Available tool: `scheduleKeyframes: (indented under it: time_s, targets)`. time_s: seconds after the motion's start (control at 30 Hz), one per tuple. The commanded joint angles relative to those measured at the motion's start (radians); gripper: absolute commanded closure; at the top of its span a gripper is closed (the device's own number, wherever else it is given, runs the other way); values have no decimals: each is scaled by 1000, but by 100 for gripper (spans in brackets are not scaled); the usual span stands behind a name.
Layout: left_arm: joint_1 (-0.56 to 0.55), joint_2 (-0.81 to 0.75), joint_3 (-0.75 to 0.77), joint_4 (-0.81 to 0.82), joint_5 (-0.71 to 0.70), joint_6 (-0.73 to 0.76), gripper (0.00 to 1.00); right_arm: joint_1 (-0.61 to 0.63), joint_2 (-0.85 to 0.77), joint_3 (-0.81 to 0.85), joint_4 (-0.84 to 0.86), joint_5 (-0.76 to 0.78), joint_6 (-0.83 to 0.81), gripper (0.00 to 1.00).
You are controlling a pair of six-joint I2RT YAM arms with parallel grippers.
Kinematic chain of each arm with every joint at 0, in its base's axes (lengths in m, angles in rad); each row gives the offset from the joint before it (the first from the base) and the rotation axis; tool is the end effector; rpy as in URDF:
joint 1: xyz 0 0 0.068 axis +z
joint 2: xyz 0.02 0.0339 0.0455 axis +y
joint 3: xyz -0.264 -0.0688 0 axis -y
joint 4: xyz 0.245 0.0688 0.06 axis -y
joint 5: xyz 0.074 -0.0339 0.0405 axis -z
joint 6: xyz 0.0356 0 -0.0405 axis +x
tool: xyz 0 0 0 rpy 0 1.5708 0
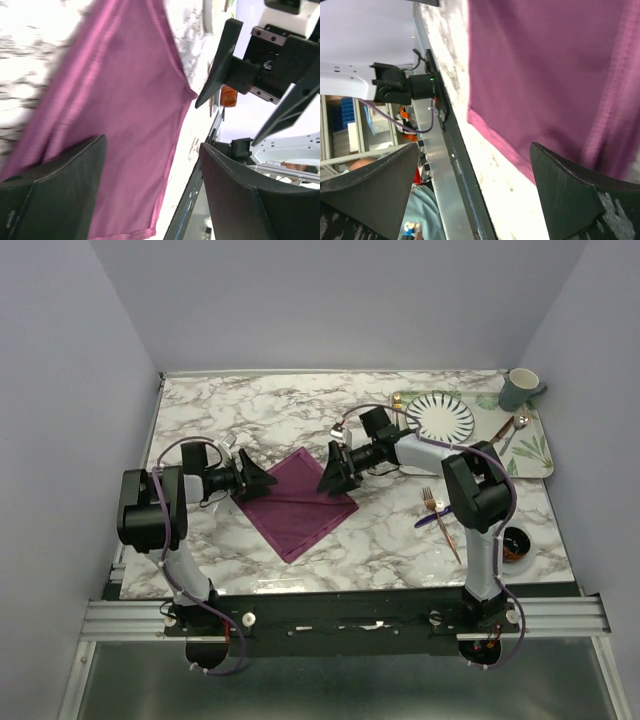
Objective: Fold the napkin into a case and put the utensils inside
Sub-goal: Smooth out the upper triangle-folded napkin at the center of the board.
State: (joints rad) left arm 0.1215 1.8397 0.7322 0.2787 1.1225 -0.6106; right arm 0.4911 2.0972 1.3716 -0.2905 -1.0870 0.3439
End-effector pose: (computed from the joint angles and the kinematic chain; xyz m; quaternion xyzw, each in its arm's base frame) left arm 0.3153 0.0062 0.1097 -0.1022 0.8058 -0.5556 0.1777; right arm 0.3585 0.2275 0.1471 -0.2017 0.8106 0.5497 0.0125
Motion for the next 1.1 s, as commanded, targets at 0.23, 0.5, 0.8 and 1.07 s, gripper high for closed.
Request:
scheduleKeyframes:
  time_s: [0.23,0.5,0.8,1.07]
  targets:
    - [-65,-119,1,-21,-56,12,17,92,10,41,19,15,37,0]
    - [-57,3,19,-21,-93,12,18,55,69,1,17,-10,24,0]
    - [-52,26,-13,-52,-108,37,19,1,98,-46,-25,-7,15,1]
    - [-63,-121,-50,-220,-93,104,24,1,6,32,-169,51,-95,5]
